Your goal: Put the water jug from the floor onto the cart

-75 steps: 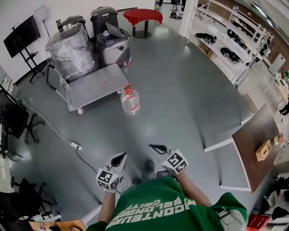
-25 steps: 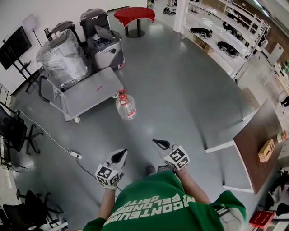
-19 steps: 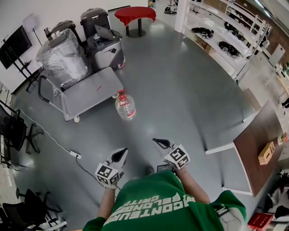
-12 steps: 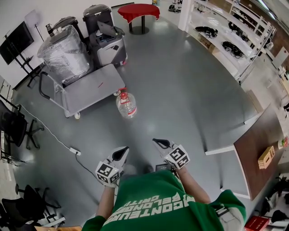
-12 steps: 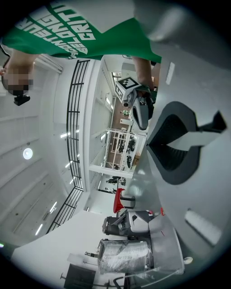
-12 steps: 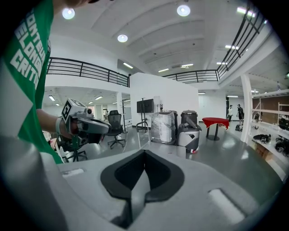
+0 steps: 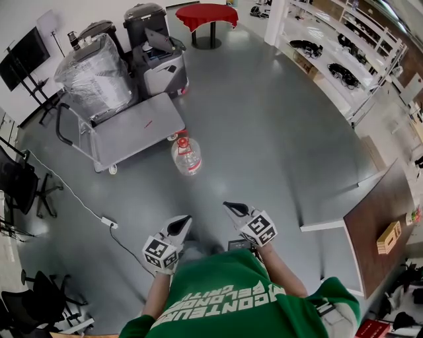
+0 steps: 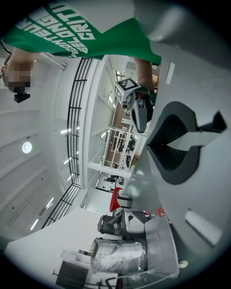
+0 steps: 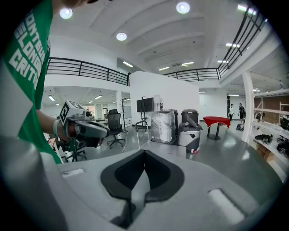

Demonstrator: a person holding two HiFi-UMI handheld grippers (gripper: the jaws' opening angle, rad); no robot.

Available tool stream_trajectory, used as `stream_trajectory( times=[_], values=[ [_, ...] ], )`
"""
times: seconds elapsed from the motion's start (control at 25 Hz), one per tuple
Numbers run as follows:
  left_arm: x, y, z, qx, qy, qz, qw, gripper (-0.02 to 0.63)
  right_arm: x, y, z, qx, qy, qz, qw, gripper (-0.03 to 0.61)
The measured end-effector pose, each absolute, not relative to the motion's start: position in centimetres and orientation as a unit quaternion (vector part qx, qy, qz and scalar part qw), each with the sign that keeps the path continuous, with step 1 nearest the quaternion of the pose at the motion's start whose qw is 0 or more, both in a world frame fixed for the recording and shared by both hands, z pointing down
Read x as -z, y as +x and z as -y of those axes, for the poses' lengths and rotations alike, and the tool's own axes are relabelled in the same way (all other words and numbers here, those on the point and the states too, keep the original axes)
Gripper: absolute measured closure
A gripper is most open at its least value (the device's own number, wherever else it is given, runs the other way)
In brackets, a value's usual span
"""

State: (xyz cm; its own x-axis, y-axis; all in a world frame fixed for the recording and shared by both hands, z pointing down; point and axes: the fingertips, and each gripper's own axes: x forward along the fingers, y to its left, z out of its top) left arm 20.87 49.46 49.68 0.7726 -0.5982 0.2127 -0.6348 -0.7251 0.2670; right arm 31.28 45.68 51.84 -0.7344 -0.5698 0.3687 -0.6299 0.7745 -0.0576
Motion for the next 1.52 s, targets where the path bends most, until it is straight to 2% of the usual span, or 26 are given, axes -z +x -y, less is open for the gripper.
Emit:
stream_trajectory(
  times=[0.8, 1.52],
  values=[
    [-49.0, 16.4, -41.3, -0.035, 0.929, 0.326, 0.174, 0.603, -50.6, 26.1, -38.1, -0.090, 0.330, 0.926, 0.157, 0.588],
    [-49.6, 11.2, -37.3, -0.024, 0.923, 0.332, 0.192, 0.603, -50.7, 21.0, -34.6, -0.088, 0.326, 0.924, 0.178, 0.588]
  ],
)
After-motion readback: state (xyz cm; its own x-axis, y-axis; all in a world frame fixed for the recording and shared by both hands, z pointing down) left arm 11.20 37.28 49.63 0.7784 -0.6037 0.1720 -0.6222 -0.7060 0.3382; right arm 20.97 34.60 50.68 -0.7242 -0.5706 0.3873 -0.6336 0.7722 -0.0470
